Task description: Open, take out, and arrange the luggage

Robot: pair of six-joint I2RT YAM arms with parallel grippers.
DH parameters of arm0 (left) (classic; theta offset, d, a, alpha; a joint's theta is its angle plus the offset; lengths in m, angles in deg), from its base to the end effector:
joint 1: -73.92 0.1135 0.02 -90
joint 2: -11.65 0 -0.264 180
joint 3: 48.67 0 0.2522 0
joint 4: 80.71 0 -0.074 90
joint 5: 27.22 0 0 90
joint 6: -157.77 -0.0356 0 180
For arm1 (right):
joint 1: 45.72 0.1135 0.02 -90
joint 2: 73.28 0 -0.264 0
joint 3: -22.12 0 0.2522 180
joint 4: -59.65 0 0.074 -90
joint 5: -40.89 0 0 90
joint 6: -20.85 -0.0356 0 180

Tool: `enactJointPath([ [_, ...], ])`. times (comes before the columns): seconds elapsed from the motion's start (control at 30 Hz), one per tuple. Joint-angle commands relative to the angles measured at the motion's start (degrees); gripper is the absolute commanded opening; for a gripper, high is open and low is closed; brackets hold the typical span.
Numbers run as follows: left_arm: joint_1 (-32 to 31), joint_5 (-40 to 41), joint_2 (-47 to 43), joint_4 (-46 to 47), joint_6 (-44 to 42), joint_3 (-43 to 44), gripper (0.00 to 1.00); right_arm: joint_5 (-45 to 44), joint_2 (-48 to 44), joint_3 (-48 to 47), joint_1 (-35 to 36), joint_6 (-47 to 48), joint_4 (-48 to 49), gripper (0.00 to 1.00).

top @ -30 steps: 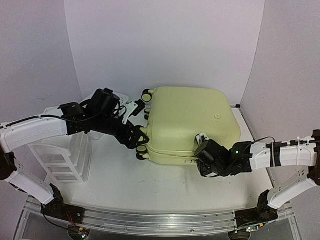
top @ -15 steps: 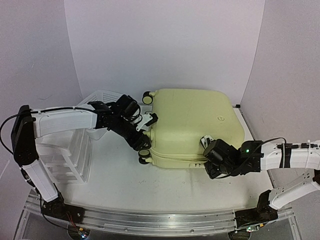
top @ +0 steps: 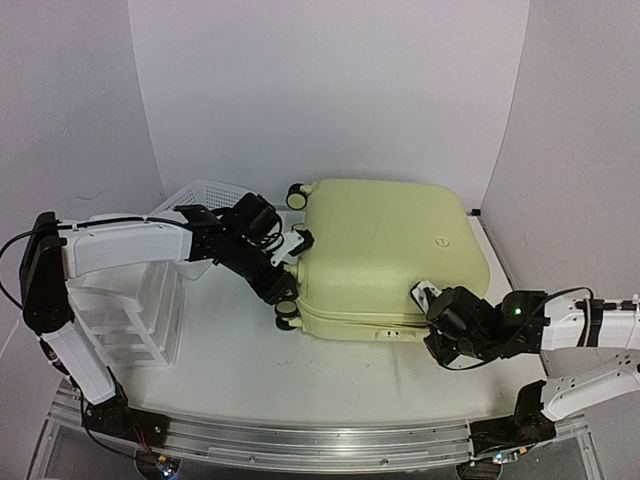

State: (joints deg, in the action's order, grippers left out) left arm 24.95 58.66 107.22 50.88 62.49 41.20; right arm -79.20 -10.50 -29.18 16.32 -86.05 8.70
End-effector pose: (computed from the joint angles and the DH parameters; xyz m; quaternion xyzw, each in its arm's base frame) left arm 0.2349 -0.2738 0.2625 0.4433 0.8411 -0.1463 0.2731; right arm 0.1071 0.1638 0.2052 -0.3029 0.8898 -0.0483 0.3379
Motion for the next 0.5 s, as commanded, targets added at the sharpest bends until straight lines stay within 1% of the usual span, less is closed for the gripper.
enactJointPath([
  [0.0, 8.8, 19.55, -4.33, 4.92, 10.48, 2.73, 0.0, -6.16, -3.73, 2.45, -0.63, 4.44, 3.84, 0.0],
  [0.07, 10.31, 19.65, -3.15, 4.87, 10.08, 4.22, 0.0, -5.39, -3.41, 3.29, -1.35, 4.85, 6.63, 0.0],
  [0.2, 12.35, 22.66, -0.29, 4.12, 7.35, 7.76, 0.0, -0.66, -2.74, 4.21, -4.03, 7.21, 9.91, 0.0],
  [0.27, 14.28, 23.39, 1.19, 2.47, 6.98, 10.1, 0.0, 2.57, -2.49, 4.67, -6.99, 7.96, 10.78, 0.0],
  [0.4, 16.73, 21.91, 1.15, 1.73, 5.71, 10.45, 0.0, 10.21, -4.73, 6.82, -10.74, 10.75, 14.25, 0.0],
  [0.47, 16.97, 19.7, 0.64, 1.85, 4.16, 10.17, 0.0, 14.38, -6.4, 9.24, -12.52, 14.62, 19.07, 0.0],
])
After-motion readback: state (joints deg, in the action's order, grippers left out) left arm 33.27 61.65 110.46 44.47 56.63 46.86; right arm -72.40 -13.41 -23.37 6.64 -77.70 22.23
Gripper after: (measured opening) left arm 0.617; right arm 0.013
